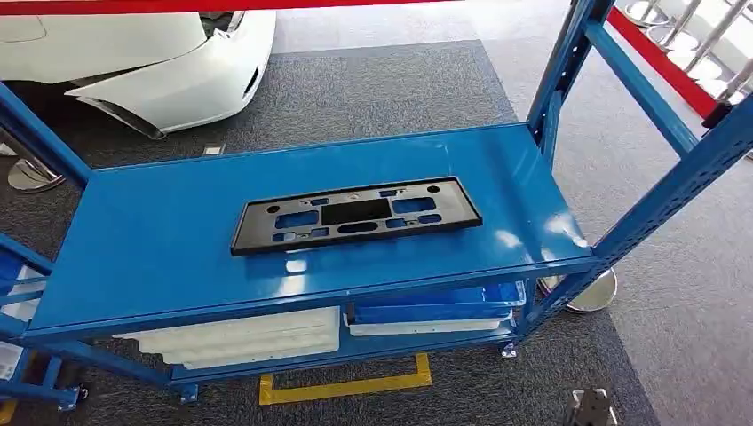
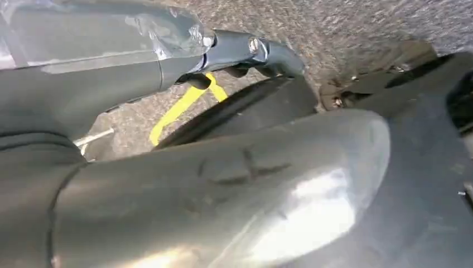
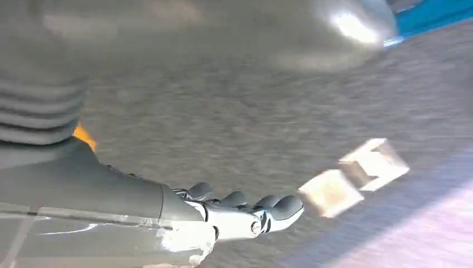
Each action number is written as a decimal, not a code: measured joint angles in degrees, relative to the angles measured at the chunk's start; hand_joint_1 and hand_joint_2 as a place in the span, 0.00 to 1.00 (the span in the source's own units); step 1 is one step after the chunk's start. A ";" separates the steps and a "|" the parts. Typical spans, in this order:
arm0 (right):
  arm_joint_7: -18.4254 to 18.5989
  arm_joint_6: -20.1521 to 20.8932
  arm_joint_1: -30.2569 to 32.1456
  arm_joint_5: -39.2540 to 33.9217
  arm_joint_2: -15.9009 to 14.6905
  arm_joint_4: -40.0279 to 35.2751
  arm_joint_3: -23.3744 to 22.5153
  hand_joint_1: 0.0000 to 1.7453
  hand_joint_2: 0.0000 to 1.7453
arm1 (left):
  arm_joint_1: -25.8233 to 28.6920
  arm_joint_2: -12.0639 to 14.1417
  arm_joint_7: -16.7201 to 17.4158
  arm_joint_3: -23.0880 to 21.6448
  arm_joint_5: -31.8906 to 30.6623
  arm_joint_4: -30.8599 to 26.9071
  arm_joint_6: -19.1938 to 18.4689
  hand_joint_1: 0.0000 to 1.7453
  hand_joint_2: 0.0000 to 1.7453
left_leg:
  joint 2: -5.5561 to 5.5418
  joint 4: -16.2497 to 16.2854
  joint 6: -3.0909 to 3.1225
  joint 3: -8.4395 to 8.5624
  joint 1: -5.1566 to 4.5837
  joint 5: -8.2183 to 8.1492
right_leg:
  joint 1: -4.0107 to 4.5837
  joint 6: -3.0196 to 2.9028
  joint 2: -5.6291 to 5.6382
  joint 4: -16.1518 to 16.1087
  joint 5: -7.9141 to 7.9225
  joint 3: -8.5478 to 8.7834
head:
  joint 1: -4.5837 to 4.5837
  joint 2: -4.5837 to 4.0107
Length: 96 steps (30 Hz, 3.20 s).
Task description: Take the parts from the cabinet and place them on the table.
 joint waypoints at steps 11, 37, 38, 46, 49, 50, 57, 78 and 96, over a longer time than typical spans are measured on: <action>-3.72 -0.31 -0.55 15.92 0.11 -5.69 -8.16 0.00 1.00 | -0.12 0.37 -0.59 -2.41 0.00 0.24 -0.59 0.00 0.00 | -0.05 0.00 0.06 -0.02 0.00 0.04 | 0.00 0.00 -0.17 0.00 0.00 0.04 | 0.04 0.02; 2.88 -0.68 1.63 29.53 2.16 -18.43 -11.13 0.00 1.00 | -0.19 0.63 -0.42 -3.89 -0.09 0.55 -1.09 0.00 0.00 | -0.04 -0.02 0.07 -0.02 0.00 0.04 | 0.00 0.00 -0.15 0.00 -0.01 0.00 | 0.04 0.00; 2.53 -0.70 1.61 29.51 2.36 -18.19 -11.13 0.00 1.00 | -0.20 0.63 -0.42 -3.91 -0.11 0.55 -1.09 0.00 0.00 | -0.04 -0.02 0.07 -0.02 0.00 0.04 | 0.01 0.00 -0.15 0.00 -0.01 0.01 | 0.02 0.02; -1.69 -0.72 0.99 30.23 2.75 -17.64 -11.33 0.00 1.00 | -0.20 0.74 -0.46 -4.07 -0.46 0.59 -1.03 0.00 0.00 | -0.04 -0.02 0.07 -0.02 -0.01 0.04 | 0.00 0.00 -0.15 0.00 0.00 0.01 | 0.07 0.00; -1.93 -0.72 0.84 30.37 2.80 -17.66 -11.35 0.00 1.00 | -0.20 0.74 -0.53 -4.07 -0.50 0.61 -1.03 0.00 0.00 | -0.04 -0.02 0.07 -0.02 -0.01 0.04 | 0.00 0.00 -0.15 0.00 0.00 0.01 | 0.09 0.02; -2.15 -0.72 0.84 30.47 2.82 -17.68 -11.39 0.00 1.00 | -0.20 0.74 -0.53 -4.09 -0.50 0.63 -1.03 0.00 0.00 | -0.05 -0.02 0.07 -0.02 -0.01 0.04 | 0.00 0.00 -0.15 0.00 0.00 0.01 | 0.09 0.00; -0.76 -0.72 1.95 40.46 2.97 -25.22 -13.60 0.00 1.00 | -0.20 0.76 -0.55 -4.46 -0.68 0.77 -1.29 0.00 0.00 | -0.05 -0.02 0.06 -0.02 0.00 0.05 | 0.01 0.00 -0.16 0.00 0.00 0.02 | 0.09 0.02; 6.33 30.90 3.70 24.79 2.56 -40.57 -9.34 0.00 1.00 | -0.23 0.92 -1.03 -5.18 -1.11 0.89 -2.23 0.00 0.00 | -0.04 -0.02 0.06 -0.03 0.00 0.05 | 0.01 0.00 -0.13 0.00 0.00 0.00 | 0.07 0.00; 6.87 30.38 2.26 24.62 2.25 -40.59 -5.82 0.00 0.00 | -0.23 0.92 -1.05 -5.18 -0.92 0.92 -2.03 0.00 0.00 | -0.04 -0.02 0.06 -0.03 0.00 0.05 | 0.01 0.00 -0.13 0.00 -0.01 0.00 | 0.09 0.00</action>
